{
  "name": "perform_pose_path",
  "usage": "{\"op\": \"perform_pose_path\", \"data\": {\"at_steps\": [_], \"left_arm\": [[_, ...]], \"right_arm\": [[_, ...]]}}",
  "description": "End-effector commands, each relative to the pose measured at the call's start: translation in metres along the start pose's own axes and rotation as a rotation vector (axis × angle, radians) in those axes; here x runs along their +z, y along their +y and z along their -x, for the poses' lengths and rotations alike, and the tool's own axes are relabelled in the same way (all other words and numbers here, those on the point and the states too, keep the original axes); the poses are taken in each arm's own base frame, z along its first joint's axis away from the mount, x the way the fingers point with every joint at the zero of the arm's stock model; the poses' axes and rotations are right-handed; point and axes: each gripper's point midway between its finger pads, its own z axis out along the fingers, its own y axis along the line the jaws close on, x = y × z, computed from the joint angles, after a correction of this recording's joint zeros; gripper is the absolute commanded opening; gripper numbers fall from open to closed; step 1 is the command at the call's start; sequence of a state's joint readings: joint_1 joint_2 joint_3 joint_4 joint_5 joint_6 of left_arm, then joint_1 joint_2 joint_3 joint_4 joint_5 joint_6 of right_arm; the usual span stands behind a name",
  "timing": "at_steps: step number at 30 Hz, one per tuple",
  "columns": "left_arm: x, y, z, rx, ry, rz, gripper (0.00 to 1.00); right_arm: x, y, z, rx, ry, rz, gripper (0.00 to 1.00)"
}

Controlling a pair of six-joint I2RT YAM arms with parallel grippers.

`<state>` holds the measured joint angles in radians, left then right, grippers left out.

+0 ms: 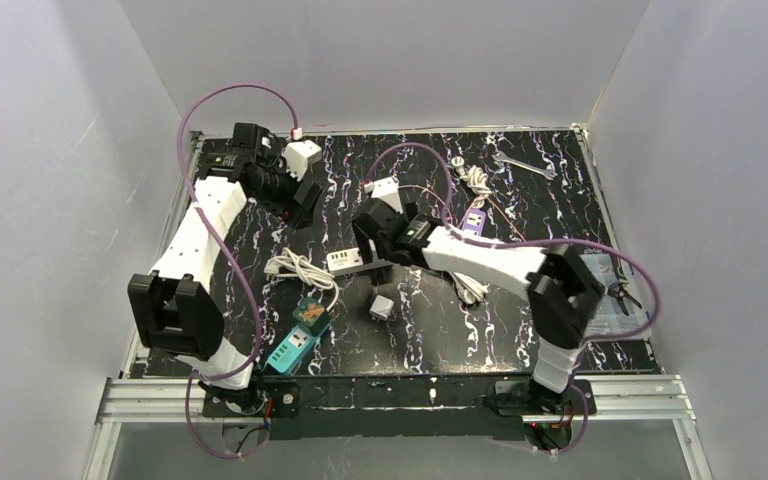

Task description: Insert the plug

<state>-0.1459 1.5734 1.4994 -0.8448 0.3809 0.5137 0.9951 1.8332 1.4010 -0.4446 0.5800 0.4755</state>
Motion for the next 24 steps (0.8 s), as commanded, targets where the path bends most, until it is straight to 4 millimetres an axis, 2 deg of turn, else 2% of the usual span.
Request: {"op": "perform_pose_path", "data": {"at_steps": [1,3,5,8,11,13,17,24], "left_arm": [[-0.038,-0.004,0.008,-0.02,-0.035,0.063,0.98],[-0.044,-0.004,0.006,-0.027,-0.029,0.086,0.98],[-0.051,-0.004,0.003,-0.032,-0.022,0.109,0.98],[-0.061,-0.001,-0.004,-0.063,-0.006,0.158,0.98],[-0.073,-0.001,-0.008,-0.101,-0.01,0.193,0.98],[-0.077,-0.002,-0.01,-0.122,-0.014,0.197,0.98],[-0.08,-0.01,-0.016,-0.141,-0.018,0.178,0.98],[-0.08,-0.011,-0.027,-0.145,0.008,0.192,0.98]], "right_arm": [[-0.079,-0.011,0.043,0.101,-0.105,0.067,0.98],[-0.099,-0.003,0.027,0.097,-0.095,0.112,0.98],[-0.108,0.01,-0.002,0.067,-0.05,0.161,0.98],[-0.109,0.031,-0.049,0.017,0.024,0.236,0.98],[-0.104,0.045,-0.079,-0.011,0.048,0.294,0.98],[-0.096,0.049,-0.092,-0.015,0.063,0.312,0.98],[-0.081,0.057,-0.105,-0.044,0.1,0.297,0.98],[-0.067,0.081,-0.115,-0.056,0.127,0.366,0.97]]}}
